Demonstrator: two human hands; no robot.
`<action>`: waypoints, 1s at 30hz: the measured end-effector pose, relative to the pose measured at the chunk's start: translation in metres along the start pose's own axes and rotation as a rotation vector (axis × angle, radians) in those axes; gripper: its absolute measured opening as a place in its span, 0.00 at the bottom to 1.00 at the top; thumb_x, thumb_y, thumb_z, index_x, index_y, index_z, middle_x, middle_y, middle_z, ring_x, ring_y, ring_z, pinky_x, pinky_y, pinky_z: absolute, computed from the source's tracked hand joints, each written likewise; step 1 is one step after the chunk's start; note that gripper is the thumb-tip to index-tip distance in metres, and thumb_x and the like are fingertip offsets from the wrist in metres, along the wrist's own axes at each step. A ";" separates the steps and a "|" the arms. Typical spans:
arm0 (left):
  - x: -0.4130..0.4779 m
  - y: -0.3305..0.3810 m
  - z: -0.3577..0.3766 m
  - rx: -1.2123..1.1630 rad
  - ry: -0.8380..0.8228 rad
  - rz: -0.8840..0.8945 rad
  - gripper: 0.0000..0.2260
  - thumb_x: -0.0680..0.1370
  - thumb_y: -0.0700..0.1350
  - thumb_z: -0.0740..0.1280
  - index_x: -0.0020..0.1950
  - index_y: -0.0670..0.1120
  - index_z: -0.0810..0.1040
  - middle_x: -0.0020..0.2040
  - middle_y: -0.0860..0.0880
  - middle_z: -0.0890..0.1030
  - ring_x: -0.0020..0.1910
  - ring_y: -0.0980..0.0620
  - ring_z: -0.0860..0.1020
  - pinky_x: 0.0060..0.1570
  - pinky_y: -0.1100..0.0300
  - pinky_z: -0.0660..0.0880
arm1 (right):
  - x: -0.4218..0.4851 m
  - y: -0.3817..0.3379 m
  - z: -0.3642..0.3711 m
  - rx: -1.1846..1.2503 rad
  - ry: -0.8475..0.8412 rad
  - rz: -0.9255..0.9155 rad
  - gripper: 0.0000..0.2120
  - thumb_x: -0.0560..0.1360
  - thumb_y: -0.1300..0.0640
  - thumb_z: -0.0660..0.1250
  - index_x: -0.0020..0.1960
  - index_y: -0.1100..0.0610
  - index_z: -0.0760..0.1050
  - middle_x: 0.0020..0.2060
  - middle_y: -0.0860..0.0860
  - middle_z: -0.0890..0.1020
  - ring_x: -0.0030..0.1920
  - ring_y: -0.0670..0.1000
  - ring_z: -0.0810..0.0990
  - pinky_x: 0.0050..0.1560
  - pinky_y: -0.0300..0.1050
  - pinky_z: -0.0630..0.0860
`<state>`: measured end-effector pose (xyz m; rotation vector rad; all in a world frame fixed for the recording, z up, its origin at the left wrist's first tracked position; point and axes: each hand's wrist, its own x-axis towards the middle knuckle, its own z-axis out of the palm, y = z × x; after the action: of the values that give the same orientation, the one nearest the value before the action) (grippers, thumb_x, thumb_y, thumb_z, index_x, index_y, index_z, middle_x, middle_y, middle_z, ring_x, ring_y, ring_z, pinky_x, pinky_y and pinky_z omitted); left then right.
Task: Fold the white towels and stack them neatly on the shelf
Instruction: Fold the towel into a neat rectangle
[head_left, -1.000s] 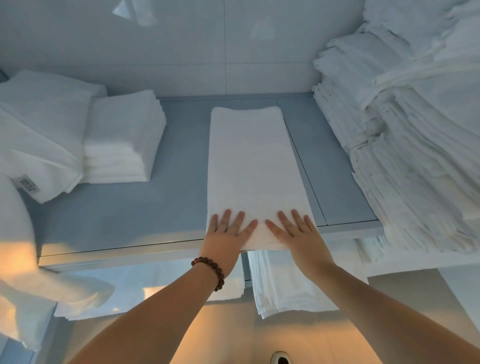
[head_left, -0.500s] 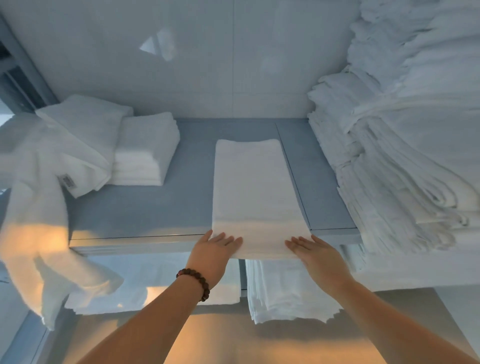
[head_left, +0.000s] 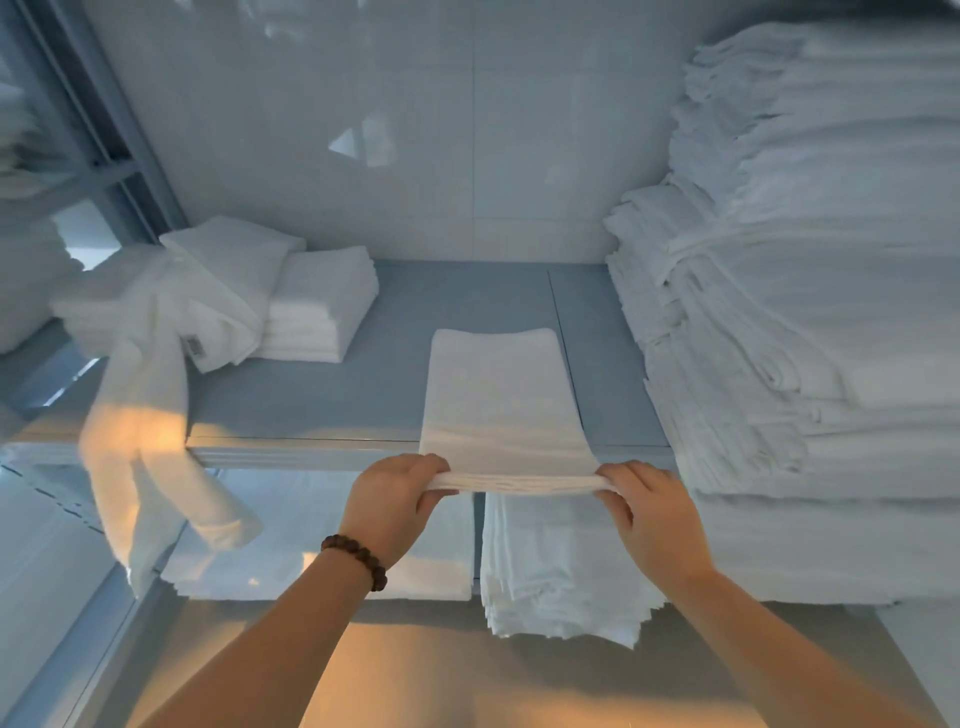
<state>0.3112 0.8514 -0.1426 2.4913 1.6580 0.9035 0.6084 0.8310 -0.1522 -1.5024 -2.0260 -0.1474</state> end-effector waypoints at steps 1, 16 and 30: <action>0.000 0.001 -0.006 0.000 0.047 0.000 0.06 0.71 0.45 0.74 0.45 0.46 0.80 0.38 0.50 0.81 0.35 0.48 0.78 0.37 0.61 0.72 | 0.002 -0.002 -0.005 0.027 0.031 0.019 0.09 0.68 0.64 0.75 0.47 0.59 0.80 0.39 0.52 0.82 0.37 0.56 0.80 0.38 0.52 0.77; 0.086 -0.042 -0.023 -0.044 0.144 -0.065 0.17 0.78 0.55 0.57 0.46 0.41 0.75 0.44 0.46 0.76 0.42 0.44 0.75 0.41 0.53 0.73 | 0.104 0.000 0.009 0.171 0.121 0.264 0.04 0.77 0.57 0.65 0.49 0.57 0.76 0.44 0.52 0.79 0.42 0.56 0.77 0.41 0.43 0.67; 0.218 -0.138 0.105 -0.263 -0.094 -0.263 0.07 0.80 0.49 0.59 0.50 0.45 0.70 0.45 0.49 0.73 0.41 0.45 0.75 0.42 0.50 0.74 | 0.216 0.075 0.140 0.201 0.046 0.472 0.07 0.78 0.57 0.64 0.48 0.61 0.73 0.36 0.55 0.78 0.39 0.59 0.77 0.37 0.44 0.61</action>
<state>0.3035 1.1280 -0.1758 2.0569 1.6627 0.8920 0.5828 1.0967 -0.1715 -1.7753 -1.5468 0.2041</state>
